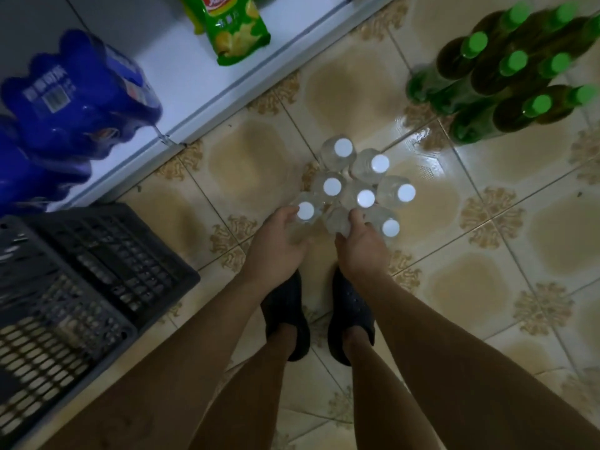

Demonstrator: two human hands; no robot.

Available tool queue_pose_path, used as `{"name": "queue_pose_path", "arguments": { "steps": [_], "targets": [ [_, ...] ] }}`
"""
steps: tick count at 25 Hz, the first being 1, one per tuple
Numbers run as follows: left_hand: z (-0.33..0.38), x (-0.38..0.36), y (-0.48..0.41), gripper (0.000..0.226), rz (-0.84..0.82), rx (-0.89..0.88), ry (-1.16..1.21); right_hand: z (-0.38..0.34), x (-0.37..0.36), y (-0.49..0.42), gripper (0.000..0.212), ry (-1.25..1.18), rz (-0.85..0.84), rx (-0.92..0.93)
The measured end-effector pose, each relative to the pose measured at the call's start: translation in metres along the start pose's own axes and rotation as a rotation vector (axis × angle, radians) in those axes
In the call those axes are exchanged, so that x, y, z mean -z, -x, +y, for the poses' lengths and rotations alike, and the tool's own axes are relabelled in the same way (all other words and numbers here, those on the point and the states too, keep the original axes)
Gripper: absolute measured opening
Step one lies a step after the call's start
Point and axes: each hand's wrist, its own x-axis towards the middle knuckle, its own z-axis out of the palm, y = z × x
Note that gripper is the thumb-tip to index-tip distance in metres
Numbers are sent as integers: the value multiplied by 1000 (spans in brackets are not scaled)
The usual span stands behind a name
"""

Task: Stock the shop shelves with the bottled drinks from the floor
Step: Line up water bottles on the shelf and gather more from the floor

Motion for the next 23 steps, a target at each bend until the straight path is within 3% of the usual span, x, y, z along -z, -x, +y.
{"name": "queue_pose_path", "arguments": {
  "steps": [8,12,17,23],
  "targets": [
    [23,43,62,54,38,42,56,-14,71,81,30,-252,122,71],
    [56,81,124,56,16,-32,7,-45,132,153,26,-261,189,202],
    [105,131,219,62,29,-151,-17,-93,214,251,19,-499,209,280],
    [166,200,337,85,180,-231,135,-155,310,361,19,-531,166,576]
  ]
}}
